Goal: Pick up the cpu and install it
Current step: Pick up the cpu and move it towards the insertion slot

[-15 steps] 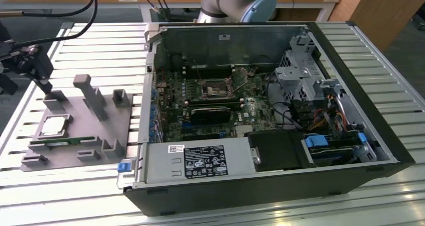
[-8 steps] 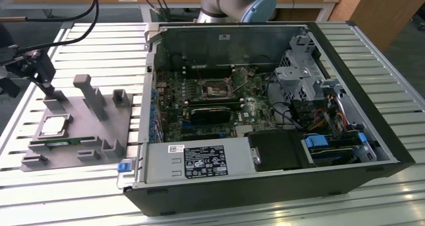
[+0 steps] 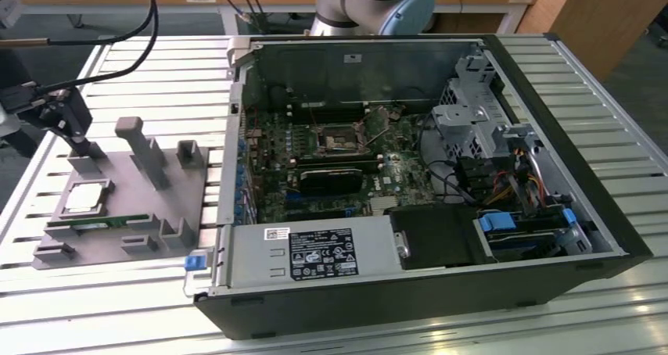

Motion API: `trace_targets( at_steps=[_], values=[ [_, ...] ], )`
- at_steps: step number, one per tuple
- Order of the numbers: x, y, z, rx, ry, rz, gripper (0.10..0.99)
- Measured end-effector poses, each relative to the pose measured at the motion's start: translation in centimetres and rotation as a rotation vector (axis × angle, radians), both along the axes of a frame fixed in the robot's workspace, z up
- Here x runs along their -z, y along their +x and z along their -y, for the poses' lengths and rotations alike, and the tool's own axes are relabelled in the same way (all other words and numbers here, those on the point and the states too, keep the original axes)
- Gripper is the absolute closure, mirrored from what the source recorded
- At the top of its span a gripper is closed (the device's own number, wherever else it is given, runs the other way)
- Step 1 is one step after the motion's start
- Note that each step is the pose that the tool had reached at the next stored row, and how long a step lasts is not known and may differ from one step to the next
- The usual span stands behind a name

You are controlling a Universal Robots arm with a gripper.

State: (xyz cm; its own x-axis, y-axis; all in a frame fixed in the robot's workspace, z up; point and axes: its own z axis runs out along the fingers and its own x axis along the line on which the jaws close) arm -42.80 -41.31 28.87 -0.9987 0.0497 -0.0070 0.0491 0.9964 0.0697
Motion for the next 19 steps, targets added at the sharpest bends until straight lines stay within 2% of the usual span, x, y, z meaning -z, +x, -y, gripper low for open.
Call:
trace_targets(
  at_steps=[11,19],
  values=[
    [1.93,-0.21,0.36,-0.021,0.009,-0.0001,0.38],
    [3.2,-0.22,0.36,-0.021,0.009,-0.0055,0.38]
  ],
)
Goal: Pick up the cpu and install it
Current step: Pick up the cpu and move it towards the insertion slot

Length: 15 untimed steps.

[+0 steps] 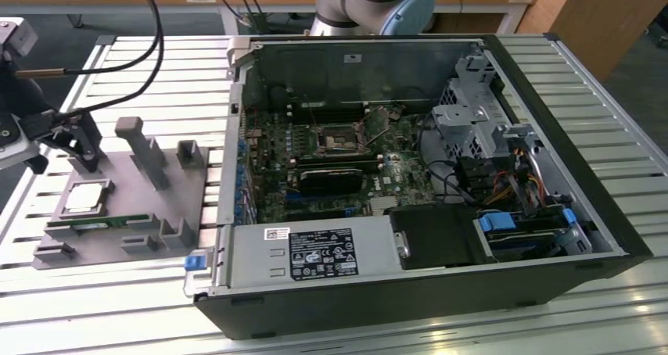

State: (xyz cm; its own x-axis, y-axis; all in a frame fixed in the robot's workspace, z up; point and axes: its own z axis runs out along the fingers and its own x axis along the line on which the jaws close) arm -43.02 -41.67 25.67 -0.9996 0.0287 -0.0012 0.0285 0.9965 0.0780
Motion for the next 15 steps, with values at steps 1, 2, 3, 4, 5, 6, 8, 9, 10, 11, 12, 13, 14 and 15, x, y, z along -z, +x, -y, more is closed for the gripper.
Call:
trace_targets(
  at_steps=[1,2,3,4,5,6,8,9,10,11,12,13,14,15],
  values=[
    [0.14,0.0,0.0,0.0,0.0,-0.0007,0.38],
    [0.27,0.0,0.0,0.0,0.0,-0.0017,0.38],
    [0.39,-0.01,0.0,0.0,0.0,-0.0029,0.38],
    [0.52,-0.02,0.0,0.0,0.0,-0.0038,0.38],
    [0.66,-0.02,0.0,0.0,0.0,-0.0051,0.38],
    [0.8,-0.02,0.0,0.0,0.0,-0.0066,0.38],
    [1.07,-0.03,0.0,-0.001,0.0,-0.0103,0.38],
    [1.2,-0.03,0.0,-0.001,0.0,-0.0119,0.38],
    [1.32,-0.04,0.0,-0.002,0.0,-0.0132,0.38],
    [1.43,-0.05,0.0,-0.005,0.0,-0.0143,0.38],
    [1.53,-0.07,0.0,-0.013,0.0,-0.0146,0.38],
    [1.61,-0.08,0.01,-0.019,0.0,-0.0147,0.38],
    [1.71,-0.08,0.0,-0.022,0.0,-0.0148,0.38],
    [1.8,-0.08,0.0,-0.022,0.0,-0.0149,0.38]
  ],
)
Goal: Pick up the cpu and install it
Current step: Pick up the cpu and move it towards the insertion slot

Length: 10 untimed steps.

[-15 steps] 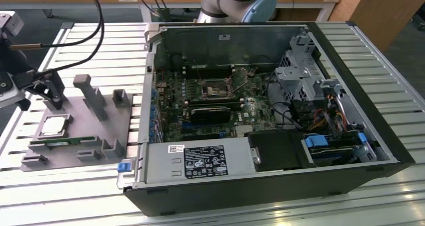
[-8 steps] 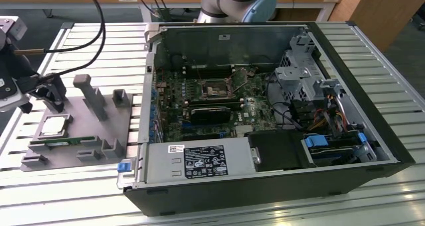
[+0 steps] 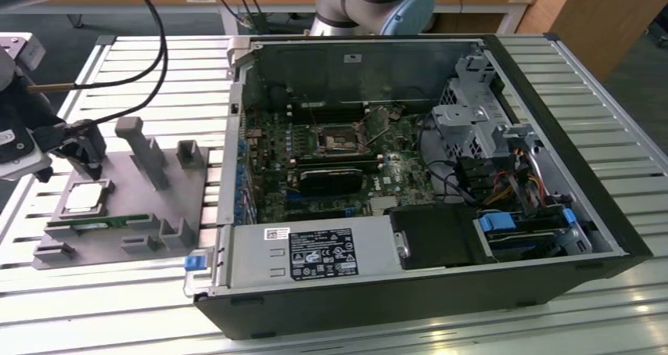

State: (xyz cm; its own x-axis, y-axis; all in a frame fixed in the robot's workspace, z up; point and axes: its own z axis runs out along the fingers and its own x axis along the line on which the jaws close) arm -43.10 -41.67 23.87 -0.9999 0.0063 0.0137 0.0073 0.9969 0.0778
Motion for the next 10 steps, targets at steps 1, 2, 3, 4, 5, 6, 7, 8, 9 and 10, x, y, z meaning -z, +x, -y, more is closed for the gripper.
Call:
trace_targets(
  at_steps=[1,2,3,4,5,6,7,8,9,10],
  values=[
    [0.1,0.0,0.0,0.0,0.001,-0.0003,0.38],
    [0.19,-0.01,-0.01,0.0,0.001,-0.0007,0.38],
    [0.28,-0.01,-0.01,0.0,0.001,-0.0013,0.38],
    [0.36,0.0,0.0,0.0,0.002,-0.002,0.38],
    [0.44,0.0,0.0,0.0,0.003,-0.0027,0.38],
    [0.51,0.0,0.0,0.0,0.004,-0.0032,0.38],
    [0.59,0.0,0.0,0.0,0.004,-0.0035,0.38],
    [0.66,0.0,0.0,0.0,0.004,-0.0039,0.38],
    [0.72,0.0,0.0,0.0,0.004,-0.0041,0.38],
    [0.8,0.0,0.0,0.0,0.004,-0.0042,0.38]
  ],
)
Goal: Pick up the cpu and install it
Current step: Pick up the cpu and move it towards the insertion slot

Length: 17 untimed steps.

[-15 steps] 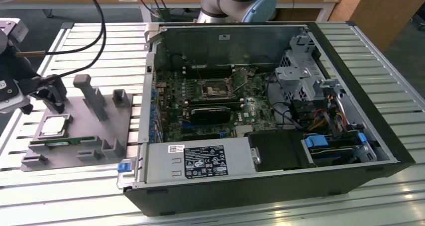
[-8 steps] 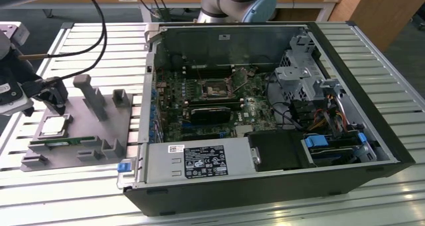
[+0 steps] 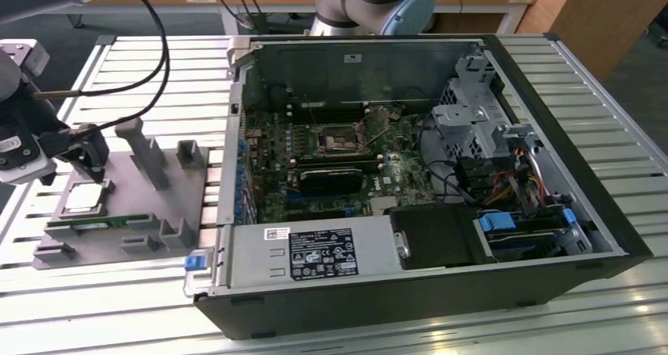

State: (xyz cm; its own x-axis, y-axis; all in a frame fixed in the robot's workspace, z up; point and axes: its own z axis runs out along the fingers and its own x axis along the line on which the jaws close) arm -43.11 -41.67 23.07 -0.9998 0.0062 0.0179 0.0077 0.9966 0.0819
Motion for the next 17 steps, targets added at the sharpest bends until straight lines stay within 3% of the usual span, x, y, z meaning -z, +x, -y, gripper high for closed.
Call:
trace_targets(
  at_steps=[10,17],
  values=[
    [0.61,0.0,0.0,0.0,0.001,0.0,0.38],
    [1.53,-0.01,0.01,0.0,0.001,-0.0001,0.38]
  ],
)
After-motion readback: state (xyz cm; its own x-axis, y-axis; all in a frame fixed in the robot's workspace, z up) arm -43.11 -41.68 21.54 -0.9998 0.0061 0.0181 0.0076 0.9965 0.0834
